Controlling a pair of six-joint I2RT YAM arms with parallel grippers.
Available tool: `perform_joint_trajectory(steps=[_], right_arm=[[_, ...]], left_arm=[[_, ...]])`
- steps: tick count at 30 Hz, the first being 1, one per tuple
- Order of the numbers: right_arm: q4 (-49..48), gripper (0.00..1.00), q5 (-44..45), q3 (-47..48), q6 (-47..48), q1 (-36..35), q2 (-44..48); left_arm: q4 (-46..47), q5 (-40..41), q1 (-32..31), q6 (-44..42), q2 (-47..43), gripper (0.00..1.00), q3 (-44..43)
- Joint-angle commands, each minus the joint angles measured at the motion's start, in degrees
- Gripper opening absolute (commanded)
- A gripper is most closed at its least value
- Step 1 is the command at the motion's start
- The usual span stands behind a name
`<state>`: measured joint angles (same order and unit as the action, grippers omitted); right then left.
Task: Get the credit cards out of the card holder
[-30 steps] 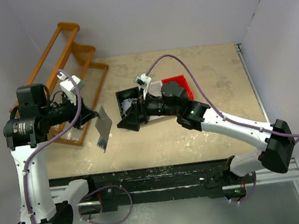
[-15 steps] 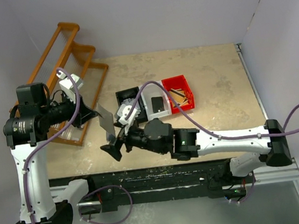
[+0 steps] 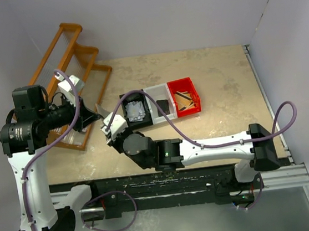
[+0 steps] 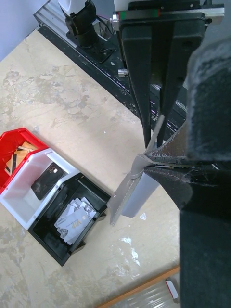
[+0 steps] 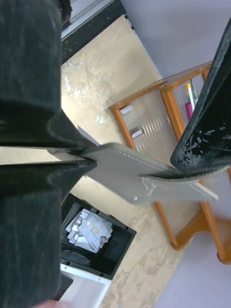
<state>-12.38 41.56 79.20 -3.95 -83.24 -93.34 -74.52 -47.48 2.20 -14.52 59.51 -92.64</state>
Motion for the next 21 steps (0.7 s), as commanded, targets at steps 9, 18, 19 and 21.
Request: perform_joint_trajectory(steps=[9,18,19,21], right_arm=[[-2.36,0.00,-6.80,-7.01,-5.63,1.18,14.24],[0.29,0.00,-52.92,-12.57,-18.89,21.55,22.52],[-0.08,0.00,-57.69,-12.73,-19.84,23.42,22.80],[-0.41,0.00,-65.30,-12.75,-21.22,26.29,22.83]], left_arm=[[0.72,-5.38,-0.09,0.54,0.07,0.00,-2.62],[-2.45,-9.88,-0.09,-8.54,-0.27,0.92,-0.87],[-2.89,-10.50,-0.09,-9.46,-0.53,0.96,-0.30],[-3.40,-11.95,-0.09,-11.23,-1.41,1.00,0.87]])
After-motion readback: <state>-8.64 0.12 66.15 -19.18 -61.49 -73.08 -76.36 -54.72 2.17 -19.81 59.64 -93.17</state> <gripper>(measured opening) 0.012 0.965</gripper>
